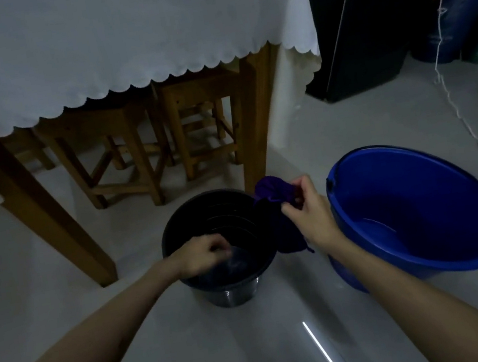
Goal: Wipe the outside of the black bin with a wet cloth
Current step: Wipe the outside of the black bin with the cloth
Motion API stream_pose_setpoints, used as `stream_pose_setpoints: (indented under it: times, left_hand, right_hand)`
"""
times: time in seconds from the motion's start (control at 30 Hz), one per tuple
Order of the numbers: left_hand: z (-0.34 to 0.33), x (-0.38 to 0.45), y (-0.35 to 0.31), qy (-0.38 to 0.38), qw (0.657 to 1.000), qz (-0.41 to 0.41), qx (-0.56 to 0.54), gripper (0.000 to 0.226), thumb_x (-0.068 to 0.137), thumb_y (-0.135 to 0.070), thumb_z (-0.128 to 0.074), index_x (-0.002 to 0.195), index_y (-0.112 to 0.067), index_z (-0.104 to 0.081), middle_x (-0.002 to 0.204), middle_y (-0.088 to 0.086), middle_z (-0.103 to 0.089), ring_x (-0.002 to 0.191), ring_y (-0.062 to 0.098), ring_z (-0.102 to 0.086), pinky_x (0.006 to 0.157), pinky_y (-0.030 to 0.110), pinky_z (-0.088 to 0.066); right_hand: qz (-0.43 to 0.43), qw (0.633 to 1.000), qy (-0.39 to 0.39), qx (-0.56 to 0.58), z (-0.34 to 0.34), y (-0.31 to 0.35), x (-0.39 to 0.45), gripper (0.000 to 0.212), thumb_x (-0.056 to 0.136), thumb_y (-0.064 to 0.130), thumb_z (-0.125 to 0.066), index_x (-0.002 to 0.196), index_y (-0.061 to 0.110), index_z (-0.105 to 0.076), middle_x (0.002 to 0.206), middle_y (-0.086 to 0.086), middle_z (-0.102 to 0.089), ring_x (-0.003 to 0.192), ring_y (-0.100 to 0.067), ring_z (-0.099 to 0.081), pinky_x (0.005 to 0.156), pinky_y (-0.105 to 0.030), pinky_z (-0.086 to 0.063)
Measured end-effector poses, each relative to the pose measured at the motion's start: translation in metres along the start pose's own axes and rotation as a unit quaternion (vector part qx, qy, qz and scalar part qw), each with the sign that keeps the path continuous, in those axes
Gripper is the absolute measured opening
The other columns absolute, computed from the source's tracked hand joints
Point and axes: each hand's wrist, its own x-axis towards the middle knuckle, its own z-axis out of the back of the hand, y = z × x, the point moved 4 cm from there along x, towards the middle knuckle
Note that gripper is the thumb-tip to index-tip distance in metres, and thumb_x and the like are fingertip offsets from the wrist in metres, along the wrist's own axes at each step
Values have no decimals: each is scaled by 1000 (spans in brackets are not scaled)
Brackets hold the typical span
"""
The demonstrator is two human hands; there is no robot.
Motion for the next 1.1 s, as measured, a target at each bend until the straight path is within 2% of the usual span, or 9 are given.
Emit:
stream_pose_setpoints:
  times: [0.07, 0.13, 0.33, 0.5, 0.6, 0.77, 0.9, 1.0, 1.1]
  left_hand:
    - [-22, 0, 11, 78, 990, -11, 113, 38, 94, -45, -59, 118, -17, -65, 121, 3, -68, 112, 21, -62, 97, 35, -48]
    - [-38, 0, 18, 126, 979, -10, 157, 47, 94, -48, -57, 125, -12, -61, 125, 9, -65, 115, 26, -61, 98, 39, -47]
    - [-60, 3, 29, 167, 969, -29, 182, 30, 97, -42, -53, 111, -17, -61, 109, 10, -67, 101, 26, -62, 86, 35, -46]
    - [-51, 6, 29, 121, 978, -50, 161, 20, 99, -36, -51, 102, -20, -63, 98, 4, -65, 90, 20, -59, 77, 28, -40]
    - [-27, 14, 22, 64, 984, -69, 150, 23, 102, -35, -47, 108, -20, -64, 102, 4, -68, 93, 20, -63, 76, 28, -39]
    - [11, 40, 13, -37, 994, -56, 85, 30, 105, -34, -41, 123, -23, -63, 118, 2, -68, 110, 20, -61, 97, 37, -42]
    - [25, 54, 10, -81, 995, -50, -30, 28, 105, -33, -41, 120, -22, -63, 113, -2, -66, 109, 19, -60, 93, 33, -43]
    - [25, 64, 24, -125, 986, -62, -89, 24, 103, -36, -42, 119, -35, -61, 120, -4, -66, 116, 17, -60, 106, 42, -43]
    - [23, 68, 31, -144, 982, -94, -76, 31, 102, -43, -40, 131, -49, -50, 126, -15, -54, 122, 8, -50, 111, 43, -38]
  right_hand:
    - [0, 1000, -16, 20, 2, -3, 1, 26, 89, 10, -65, 101, 24, -46, 85, 9, -60, 76, -1, -58, 66, -27, -50]
    - [0, 999, -25, 29, 1, -4, 1, 26, 89, 9, -65, 102, 22, -47, 90, 10, -60, 80, 5, -57, 69, -22, -51]
    - [8, 1000, -22, 19, -7, -8, 2, 26, 89, 10, -65, 103, 22, -46, 93, 13, -59, 85, 9, -55, 67, -11, -47]
    - [10, 999, -39, 30, -5, -4, 3, 27, 89, 9, -64, 106, 20, -46, 96, 13, -58, 86, 9, -55, 71, -14, -45]
    - [18, 997, -57, 47, 1, 3, 4, 27, 90, 8, -63, 107, 18, -45, 97, 15, -58, 87, 9, -55, 75, -23, -50]
    - [34, 993, -96, 65, 13, 17, 12, 28, 92, 8, -62, 109, 21, -44, 98, 17, -57, 88, 12, -56, 73, -25, -52]
    - [49, 991, -112, 55, 20, 16, 19, 27, 92, 9, -62, 108, 23, -44, 100, 17, -57, 89, -1, -61, 68, -25, -53]
    - [50, 991, -110, 54, 18, 5, 20, 29, 93, 10, -62, 109, 26, -44, 101, 16, -57, 90, -5, -61, 65, -21, -50]
    - [37, 993, -98, 60, 8, -15, 18, 29, 92, 10, -62, 110, 25, -46, 103, 14, -58, 88, -7, -62, 69, -28, -54]
